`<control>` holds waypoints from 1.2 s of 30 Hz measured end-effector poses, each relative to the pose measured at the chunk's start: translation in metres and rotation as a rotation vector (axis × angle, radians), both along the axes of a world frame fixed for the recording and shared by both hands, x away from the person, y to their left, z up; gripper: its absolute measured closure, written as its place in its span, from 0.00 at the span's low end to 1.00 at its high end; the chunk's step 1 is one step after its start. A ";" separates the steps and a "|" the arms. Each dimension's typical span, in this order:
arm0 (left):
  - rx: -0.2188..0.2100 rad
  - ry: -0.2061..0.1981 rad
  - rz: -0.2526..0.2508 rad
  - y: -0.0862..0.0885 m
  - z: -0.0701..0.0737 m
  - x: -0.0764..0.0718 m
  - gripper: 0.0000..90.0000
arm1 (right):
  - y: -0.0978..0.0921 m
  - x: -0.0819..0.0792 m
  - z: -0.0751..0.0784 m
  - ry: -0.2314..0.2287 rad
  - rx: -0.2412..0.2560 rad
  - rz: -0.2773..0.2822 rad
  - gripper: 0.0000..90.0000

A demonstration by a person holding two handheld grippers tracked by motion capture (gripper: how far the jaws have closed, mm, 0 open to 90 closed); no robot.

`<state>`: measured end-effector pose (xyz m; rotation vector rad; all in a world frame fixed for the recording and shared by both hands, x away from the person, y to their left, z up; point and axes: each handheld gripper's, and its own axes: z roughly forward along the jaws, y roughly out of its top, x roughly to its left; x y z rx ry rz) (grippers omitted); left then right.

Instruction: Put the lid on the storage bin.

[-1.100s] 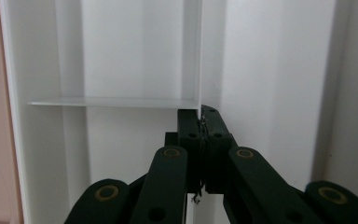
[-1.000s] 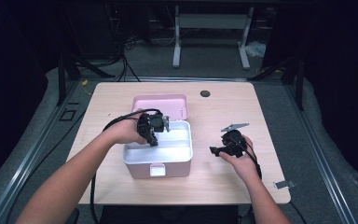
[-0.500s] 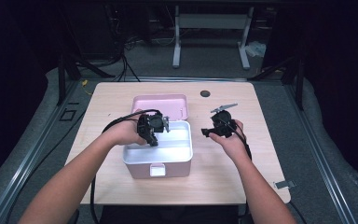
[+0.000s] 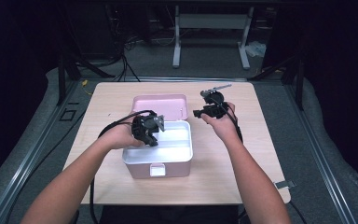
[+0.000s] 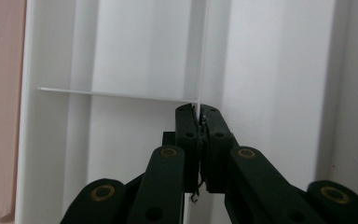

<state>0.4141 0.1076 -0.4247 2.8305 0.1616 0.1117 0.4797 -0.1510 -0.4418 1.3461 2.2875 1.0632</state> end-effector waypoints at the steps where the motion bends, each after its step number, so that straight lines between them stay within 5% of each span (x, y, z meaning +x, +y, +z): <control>1: -0.006 -0.002 0.002 0.001 0.000 0.000 0.97 | 0.003 0.003 0.002 -0.003 0.015 -0.003 0.52; 7: -0.071 0.004 0.012 0.009 -0.003 0.000 0.97 | 0.015 0.012 0.006 -0.020 0.018 -0.010 0.55; 19: -0.064 0.009 0.009 0.009 -0.002 0.001 0.97 | 0.027 0.037 0.002 0.013 0.056 -0.054 0.61; 36: -0.066 0.008 0.011 0.008 -0.002 0.001 0.97 | 0.046 0.066 -0.018 0.057 0.045 -0.123 0.76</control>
